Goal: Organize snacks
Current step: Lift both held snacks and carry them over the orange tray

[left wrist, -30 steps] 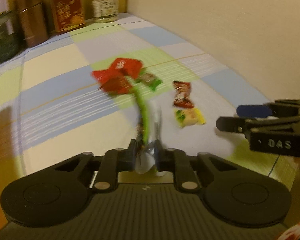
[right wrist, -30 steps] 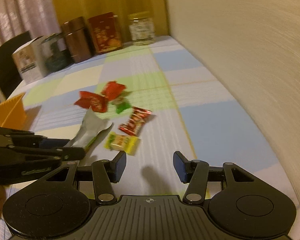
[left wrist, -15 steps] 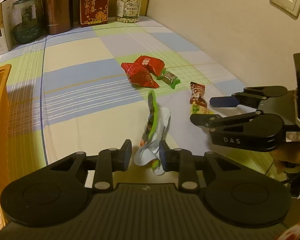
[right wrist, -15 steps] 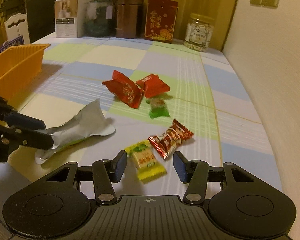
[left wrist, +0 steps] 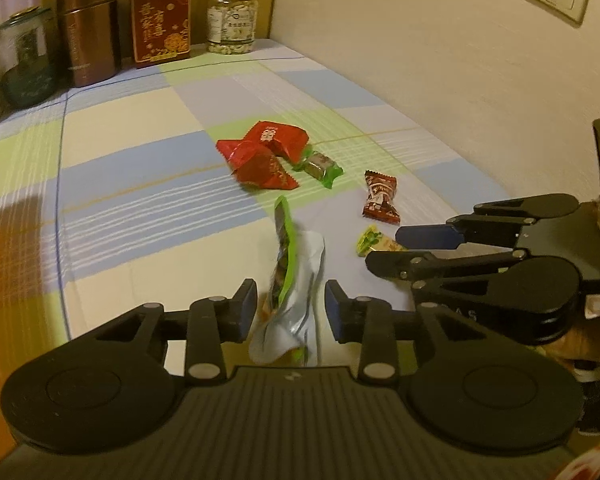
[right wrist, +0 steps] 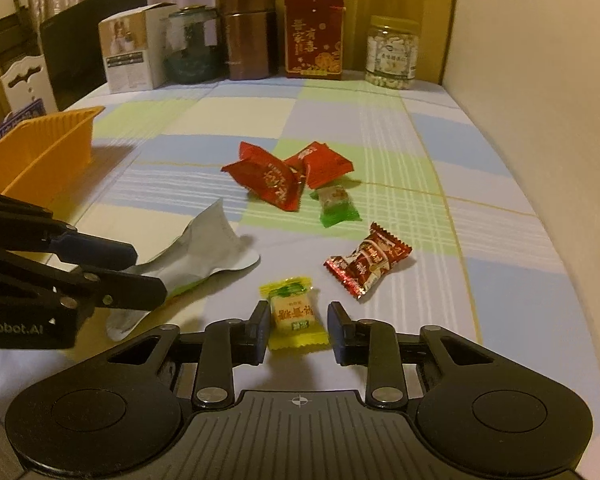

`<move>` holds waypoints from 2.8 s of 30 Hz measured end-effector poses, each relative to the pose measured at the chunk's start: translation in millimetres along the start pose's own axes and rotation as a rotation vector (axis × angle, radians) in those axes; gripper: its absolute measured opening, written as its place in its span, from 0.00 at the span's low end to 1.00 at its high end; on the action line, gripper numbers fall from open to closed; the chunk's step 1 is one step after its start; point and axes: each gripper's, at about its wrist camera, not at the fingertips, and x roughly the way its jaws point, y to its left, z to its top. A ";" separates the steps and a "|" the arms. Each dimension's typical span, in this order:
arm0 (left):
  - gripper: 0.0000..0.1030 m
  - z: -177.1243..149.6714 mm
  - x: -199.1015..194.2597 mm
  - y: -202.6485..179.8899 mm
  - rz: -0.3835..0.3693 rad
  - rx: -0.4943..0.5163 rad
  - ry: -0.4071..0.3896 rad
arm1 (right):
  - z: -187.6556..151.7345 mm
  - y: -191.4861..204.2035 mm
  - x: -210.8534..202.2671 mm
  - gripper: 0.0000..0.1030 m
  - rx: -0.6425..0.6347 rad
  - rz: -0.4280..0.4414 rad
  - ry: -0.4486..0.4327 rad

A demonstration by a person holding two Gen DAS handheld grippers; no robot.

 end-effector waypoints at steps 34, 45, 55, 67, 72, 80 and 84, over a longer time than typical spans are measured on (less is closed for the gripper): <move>0.24 -9.3 -109.7 12.1 0.045 -0.136 -0.058 | 14.1 41.0 -96.4 0.22 0.195 0.027 -0.068; 0.24 -29.9 -189.8 34.8 0.142 -0.224 -0.111 | 33.2 101.2 -137.9 0.21 0.164 0.102 -0.120; 0.24 -52.5 -248.1 61.7 0.234 -0.267 -0.144 | 36.0 159.5 -150.7 0.22 0.121 0.178 -0.121; 0.24 -67.6 -283.8 91.3 0.286 -0.317 -0.175 | 43.9 210.3 -150.1 0.22 0.050 0.232 -0.109; 0.24 -71.1 -287.8 104.2 0.299 -0.335 -0.177 | 48.0 220.9 -145.8 0.22 0.034 0.243 -0.101; 0.24 -73.0 -289.0 125.5 0.318 -0.342 -0.173 | 57.7 229.8 -134.2 0.22 0.015 0.251 -0.092; 0.24 -73.3 -286.5 138.0 0.327 -0.347 -0.164 | 64.2 233.7 -125.6 0.21 0.008 0.256 -0.089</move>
